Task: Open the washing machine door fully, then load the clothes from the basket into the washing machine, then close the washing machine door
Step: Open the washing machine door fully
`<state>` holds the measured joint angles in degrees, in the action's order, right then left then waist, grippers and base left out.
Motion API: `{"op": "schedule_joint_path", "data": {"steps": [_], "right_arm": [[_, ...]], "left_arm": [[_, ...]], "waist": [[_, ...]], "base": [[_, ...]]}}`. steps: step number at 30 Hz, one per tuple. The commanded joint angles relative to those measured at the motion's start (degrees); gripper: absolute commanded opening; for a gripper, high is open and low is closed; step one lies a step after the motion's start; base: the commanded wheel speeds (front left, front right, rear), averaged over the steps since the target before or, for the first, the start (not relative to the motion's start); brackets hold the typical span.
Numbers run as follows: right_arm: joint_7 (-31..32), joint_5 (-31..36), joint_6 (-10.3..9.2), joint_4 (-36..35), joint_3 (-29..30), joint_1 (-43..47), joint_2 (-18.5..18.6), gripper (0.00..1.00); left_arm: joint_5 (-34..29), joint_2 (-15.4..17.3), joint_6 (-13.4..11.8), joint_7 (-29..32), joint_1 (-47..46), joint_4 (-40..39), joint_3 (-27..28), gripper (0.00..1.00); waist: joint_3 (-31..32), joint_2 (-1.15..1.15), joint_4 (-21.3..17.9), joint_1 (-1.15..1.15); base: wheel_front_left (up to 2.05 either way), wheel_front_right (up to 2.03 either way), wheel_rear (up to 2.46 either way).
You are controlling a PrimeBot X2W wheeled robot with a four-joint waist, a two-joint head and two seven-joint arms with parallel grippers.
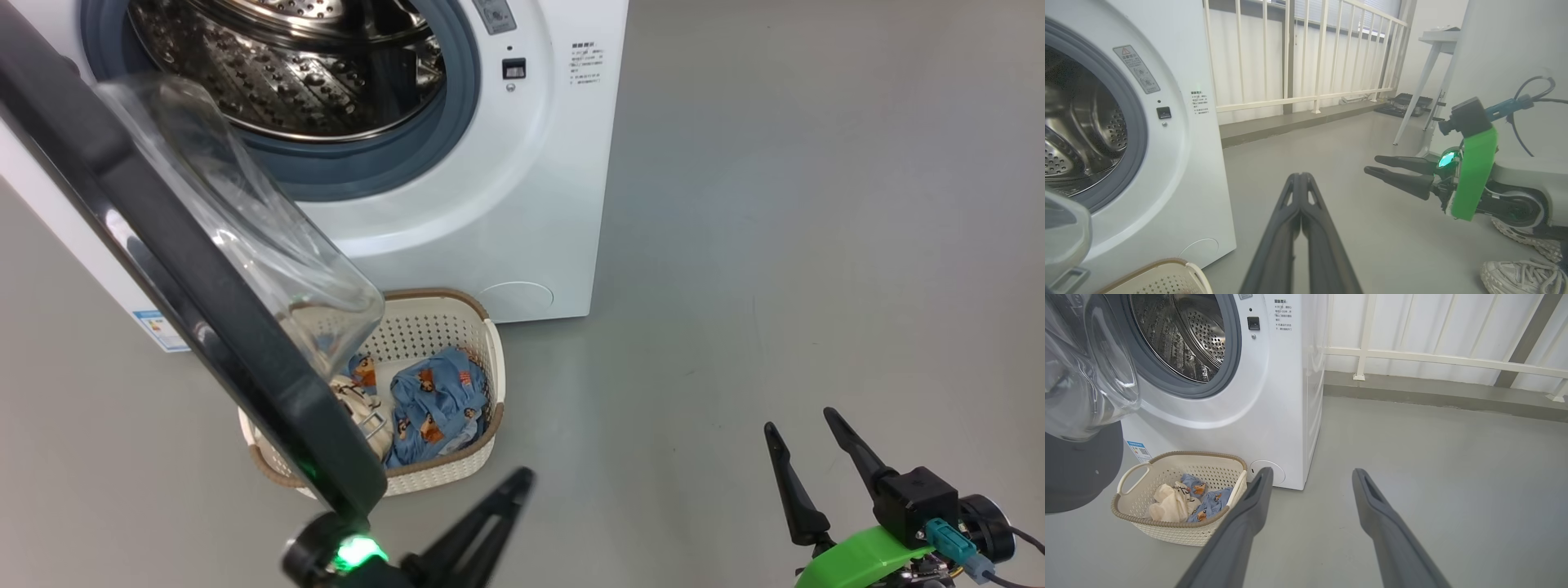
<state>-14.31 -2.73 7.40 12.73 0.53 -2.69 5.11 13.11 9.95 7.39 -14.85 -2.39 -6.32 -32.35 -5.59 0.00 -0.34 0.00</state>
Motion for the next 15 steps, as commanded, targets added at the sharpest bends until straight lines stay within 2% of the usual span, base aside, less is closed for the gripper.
{"op": "schedule_joint_path", "data": {"steps": [1, 15], "right_arm": [[-0.69, -0.52, 0.09, -1.08, -1.59, -2.08, 0.55, 1.0], [-0.69, -1.04, 0.09, -0.49, -2.01, -2.12, 0.4, 1.0]], "left_arm": [[0.74, 0.12, -0.08, -0.15, -0.84, -0.68, 2.7, 0.0], [0.72, -2.45, -0.11, -0.15, -4.99, 6.33, 11.12, 0.0]], "waist": [[0.03, 0.0, -0.04, 0.0], [-0.06, 0.0, -0.92, 0.0]], "base": [[0.0, 0.0, 0.0], [0.0, 0.0, 0.0]]}}
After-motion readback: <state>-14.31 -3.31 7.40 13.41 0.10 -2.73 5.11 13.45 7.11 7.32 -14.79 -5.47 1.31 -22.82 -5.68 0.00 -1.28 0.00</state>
